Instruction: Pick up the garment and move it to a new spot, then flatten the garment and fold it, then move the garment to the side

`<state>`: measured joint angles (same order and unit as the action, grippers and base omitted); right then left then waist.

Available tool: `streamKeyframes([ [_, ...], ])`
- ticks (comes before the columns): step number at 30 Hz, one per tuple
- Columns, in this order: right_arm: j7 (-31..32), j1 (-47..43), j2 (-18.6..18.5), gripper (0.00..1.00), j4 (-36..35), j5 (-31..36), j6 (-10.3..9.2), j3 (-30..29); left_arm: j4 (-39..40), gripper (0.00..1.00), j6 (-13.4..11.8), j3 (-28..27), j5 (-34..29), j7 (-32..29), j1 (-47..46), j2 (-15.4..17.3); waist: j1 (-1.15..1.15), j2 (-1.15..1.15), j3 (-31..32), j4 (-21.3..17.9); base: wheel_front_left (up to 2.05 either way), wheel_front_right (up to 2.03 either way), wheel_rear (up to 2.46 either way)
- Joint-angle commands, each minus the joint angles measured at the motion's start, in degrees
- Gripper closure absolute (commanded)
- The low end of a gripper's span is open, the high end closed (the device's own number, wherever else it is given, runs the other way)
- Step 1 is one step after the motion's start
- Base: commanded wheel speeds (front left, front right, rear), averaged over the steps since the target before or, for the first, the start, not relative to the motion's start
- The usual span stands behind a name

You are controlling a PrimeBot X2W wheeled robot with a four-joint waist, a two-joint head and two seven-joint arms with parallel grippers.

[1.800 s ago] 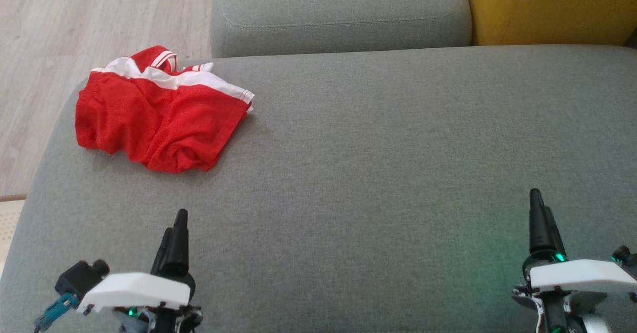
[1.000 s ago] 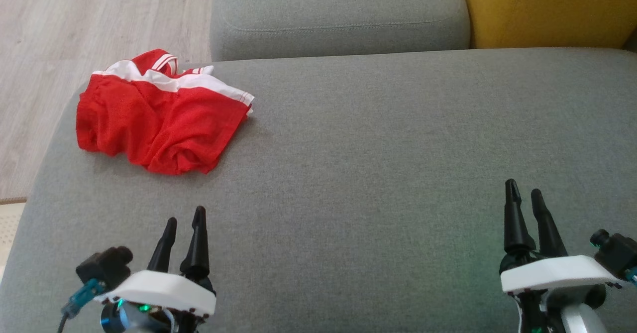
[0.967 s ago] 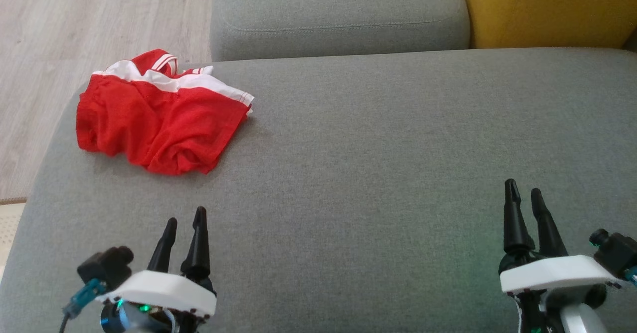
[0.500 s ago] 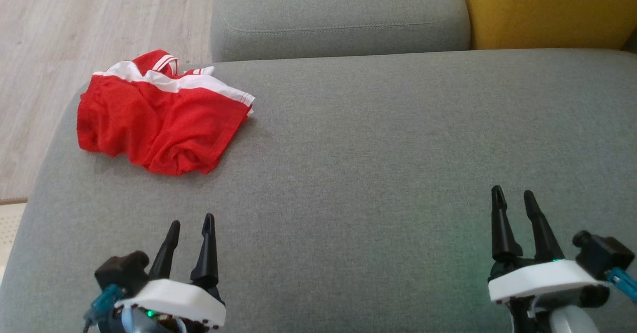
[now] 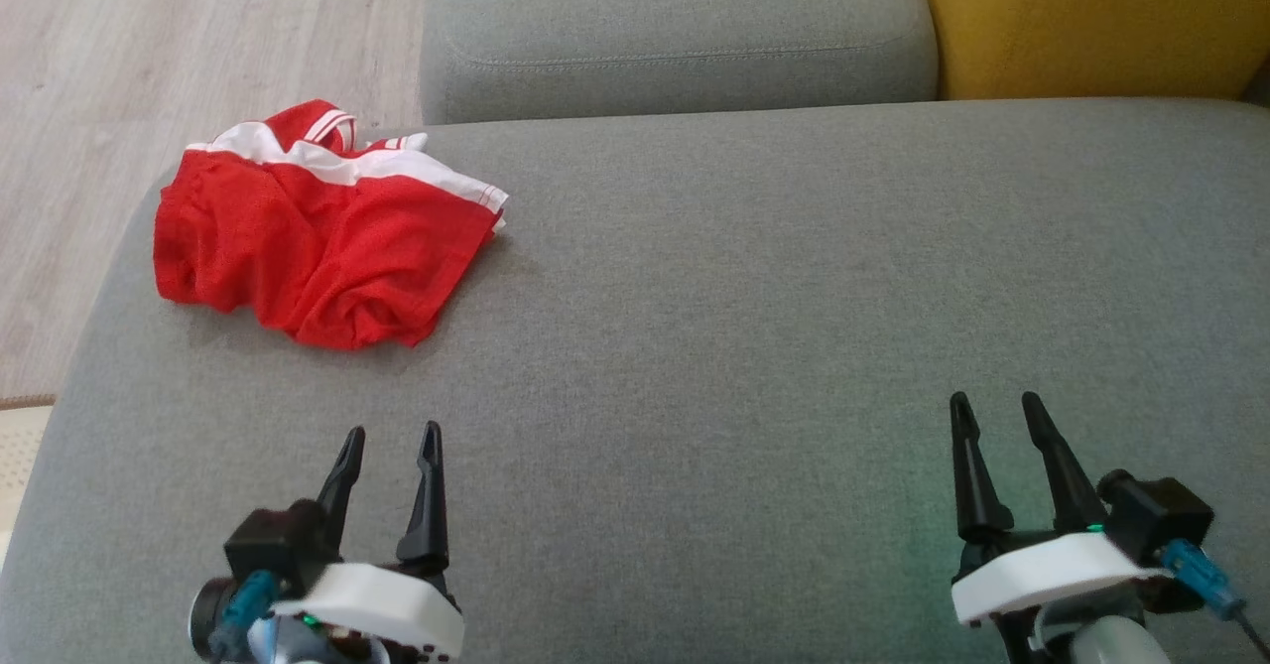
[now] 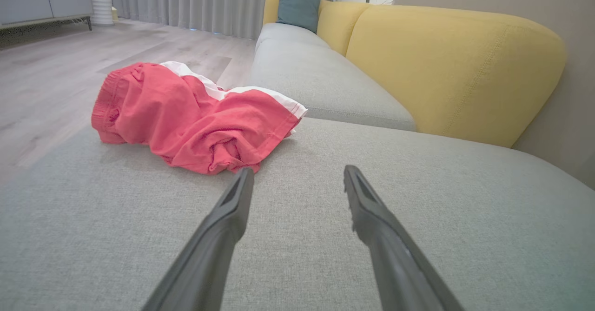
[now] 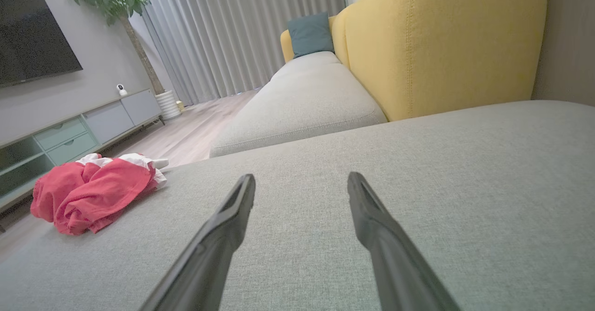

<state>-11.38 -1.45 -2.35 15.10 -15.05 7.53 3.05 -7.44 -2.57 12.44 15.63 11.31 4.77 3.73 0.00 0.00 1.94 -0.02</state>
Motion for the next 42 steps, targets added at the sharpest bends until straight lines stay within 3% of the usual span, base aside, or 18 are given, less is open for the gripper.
streamKeyframes([
  [1, -1.07, 3.35, -0.47, 0.0, -1.64, 2.35, -0.04, 1.39, 2.33, 0.0, -0.46, -0.97, -2.34, 1.15, -1.32, 0.94, 0.0, 0.0, 0.03, 0.0, 0.0, 0.0, 0.0],
  [17, -3.6, 4.25, -0.53, 0.0, -1.36, 12.91, -0.04, 2.41, 2.78, 0.0, -1.48, -0.1, -12.09, 3.67, -1.03, 1.05, 0.0, 0.0, 0.1, 0.01, 0.0, 0.0, 0.0],
  [42, -3.62, 4.32, -0.53, 0.0, -1.33, 12.67, -0.04, 2.47, 0.73, 0.0, -0.8, -1.23, -11.67, 3.69, -1.37, 0.36, 0.0, 0.0, 0.05, -0.03, 0.0, 0.0, 0.0],
])
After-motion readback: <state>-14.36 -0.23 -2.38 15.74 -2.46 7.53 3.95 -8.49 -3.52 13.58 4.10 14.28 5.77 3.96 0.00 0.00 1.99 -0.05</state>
